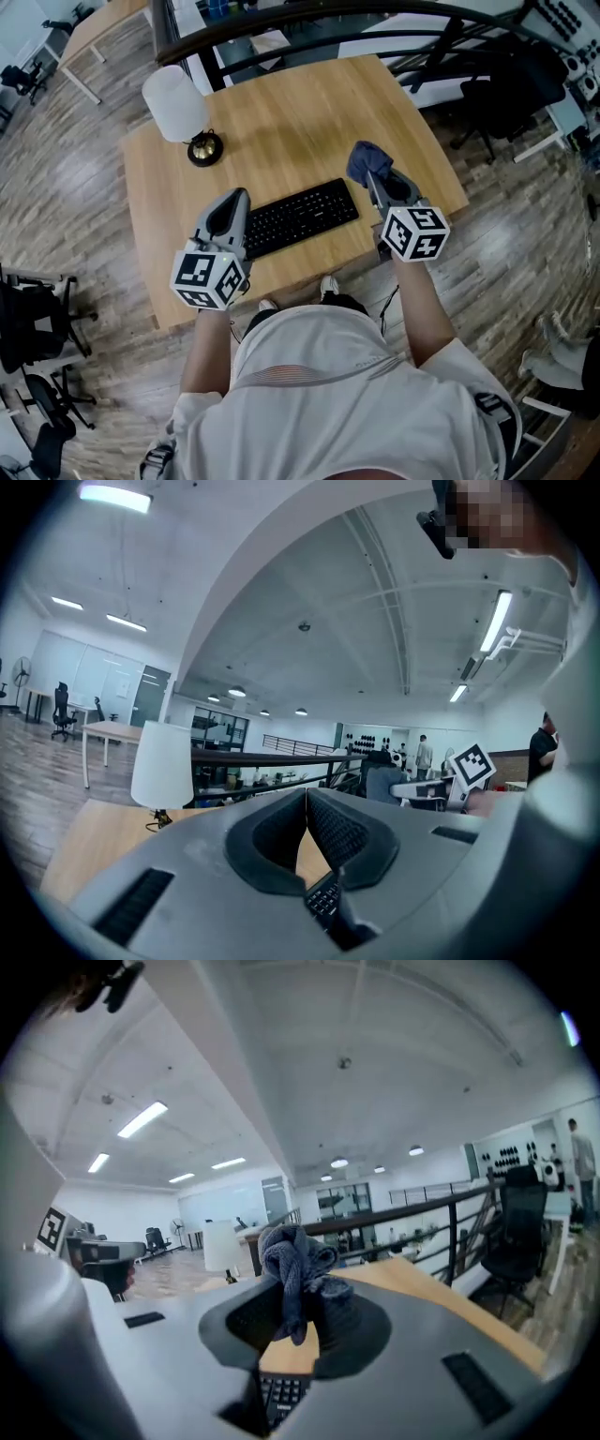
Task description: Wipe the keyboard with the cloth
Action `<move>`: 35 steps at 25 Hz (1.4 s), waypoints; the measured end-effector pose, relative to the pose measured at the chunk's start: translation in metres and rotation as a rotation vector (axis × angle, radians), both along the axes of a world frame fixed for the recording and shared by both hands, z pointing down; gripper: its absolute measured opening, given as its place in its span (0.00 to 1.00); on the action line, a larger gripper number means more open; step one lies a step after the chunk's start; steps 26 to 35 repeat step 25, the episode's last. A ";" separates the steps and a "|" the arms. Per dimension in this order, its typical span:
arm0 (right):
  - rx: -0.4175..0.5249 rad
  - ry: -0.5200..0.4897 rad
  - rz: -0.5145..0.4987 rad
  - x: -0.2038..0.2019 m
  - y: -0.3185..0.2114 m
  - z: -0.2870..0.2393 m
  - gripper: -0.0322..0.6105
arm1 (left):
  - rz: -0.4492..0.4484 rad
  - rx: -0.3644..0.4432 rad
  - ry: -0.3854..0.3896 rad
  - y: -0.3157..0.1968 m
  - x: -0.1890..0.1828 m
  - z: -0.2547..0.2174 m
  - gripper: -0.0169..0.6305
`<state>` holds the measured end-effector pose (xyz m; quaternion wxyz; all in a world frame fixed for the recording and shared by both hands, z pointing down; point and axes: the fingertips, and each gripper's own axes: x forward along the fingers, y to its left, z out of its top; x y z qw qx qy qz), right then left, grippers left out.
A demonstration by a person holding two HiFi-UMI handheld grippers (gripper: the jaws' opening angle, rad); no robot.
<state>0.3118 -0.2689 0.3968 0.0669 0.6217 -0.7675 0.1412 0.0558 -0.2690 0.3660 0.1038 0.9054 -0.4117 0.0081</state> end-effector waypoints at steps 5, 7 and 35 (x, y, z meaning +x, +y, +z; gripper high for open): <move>0.223 0.088 -0.010 -0.030 0.020 -0.087 0.24 | 0.007 0.078 0.017 0.014 -0.015 -0.035 0.05; 0.248 0.100 -0.005 -0.036 0.022 -0.101 0.24 | 0.004 0.098 0.020 0.014 -0.020 -0.044 0.05; 0.217 0.119 -0.007 -0.061 0.025 -0.097 0.24 | 0.003 0.099 0.017 0.022 -0.036 -0.041 0.05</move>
